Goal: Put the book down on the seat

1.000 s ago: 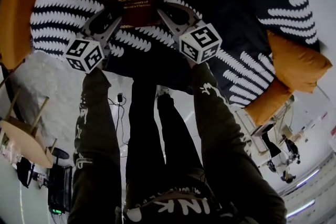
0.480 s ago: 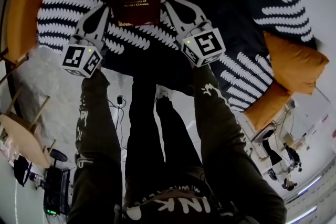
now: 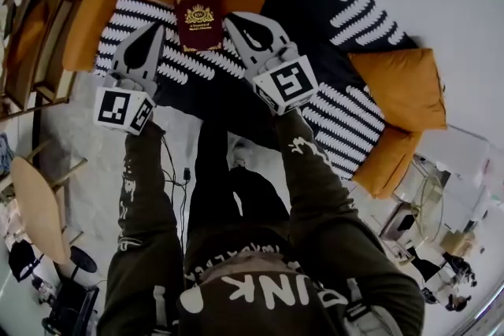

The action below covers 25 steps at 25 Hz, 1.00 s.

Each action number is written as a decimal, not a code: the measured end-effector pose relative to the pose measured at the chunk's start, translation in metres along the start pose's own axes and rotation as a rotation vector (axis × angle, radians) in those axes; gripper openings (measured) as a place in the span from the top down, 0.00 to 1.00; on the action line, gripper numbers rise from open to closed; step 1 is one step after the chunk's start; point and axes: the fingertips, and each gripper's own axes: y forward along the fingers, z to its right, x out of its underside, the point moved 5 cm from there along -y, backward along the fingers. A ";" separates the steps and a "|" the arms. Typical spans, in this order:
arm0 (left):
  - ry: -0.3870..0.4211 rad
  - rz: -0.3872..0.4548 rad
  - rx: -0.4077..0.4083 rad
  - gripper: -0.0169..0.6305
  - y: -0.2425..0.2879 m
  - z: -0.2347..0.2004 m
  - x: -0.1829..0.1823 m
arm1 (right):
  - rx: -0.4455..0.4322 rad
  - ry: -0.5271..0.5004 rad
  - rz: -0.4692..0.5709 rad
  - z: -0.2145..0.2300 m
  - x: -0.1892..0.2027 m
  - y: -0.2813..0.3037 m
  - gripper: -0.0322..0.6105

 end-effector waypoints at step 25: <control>0.196 0.215 0.051 0.97 -0.307 0.224 -0.237 | 0.067 -0.220 0.205 -0.274 -0.238 -0.259 0.94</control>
